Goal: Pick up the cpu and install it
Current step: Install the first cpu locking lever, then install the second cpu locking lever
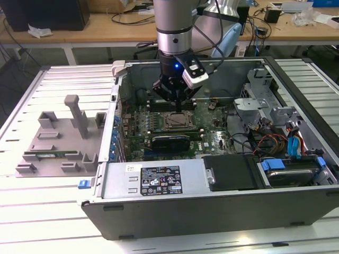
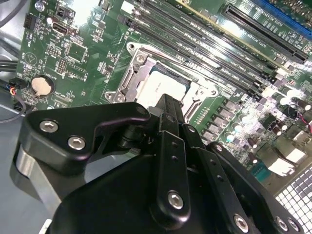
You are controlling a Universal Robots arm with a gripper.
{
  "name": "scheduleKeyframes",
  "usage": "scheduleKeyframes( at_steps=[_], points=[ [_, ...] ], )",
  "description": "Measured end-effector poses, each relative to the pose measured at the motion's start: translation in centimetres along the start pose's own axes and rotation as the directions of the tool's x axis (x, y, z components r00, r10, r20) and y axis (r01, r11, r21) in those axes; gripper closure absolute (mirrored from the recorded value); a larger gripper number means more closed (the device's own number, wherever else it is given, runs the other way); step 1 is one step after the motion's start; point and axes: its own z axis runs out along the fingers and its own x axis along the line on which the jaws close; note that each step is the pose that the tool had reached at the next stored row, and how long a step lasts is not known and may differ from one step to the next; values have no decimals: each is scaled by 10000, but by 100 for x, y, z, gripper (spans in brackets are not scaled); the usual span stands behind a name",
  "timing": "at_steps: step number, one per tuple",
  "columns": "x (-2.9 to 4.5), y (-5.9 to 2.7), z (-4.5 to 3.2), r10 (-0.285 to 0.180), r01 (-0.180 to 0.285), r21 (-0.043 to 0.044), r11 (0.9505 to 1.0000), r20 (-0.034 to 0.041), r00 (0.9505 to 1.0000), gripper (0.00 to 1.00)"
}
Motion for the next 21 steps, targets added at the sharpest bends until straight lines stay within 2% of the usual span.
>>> scheduleKeyframes(
  at_steps=[16,19,21],
  points=[
    [0,0,-1,1,-1,0,10000,-1,10000,89],
    [-4,-2,-47,1,-1,-3,10000,0,10000,89],
    [-5,-46,-47,1,-1,0,10000,-2,10000,89]
  ],
)
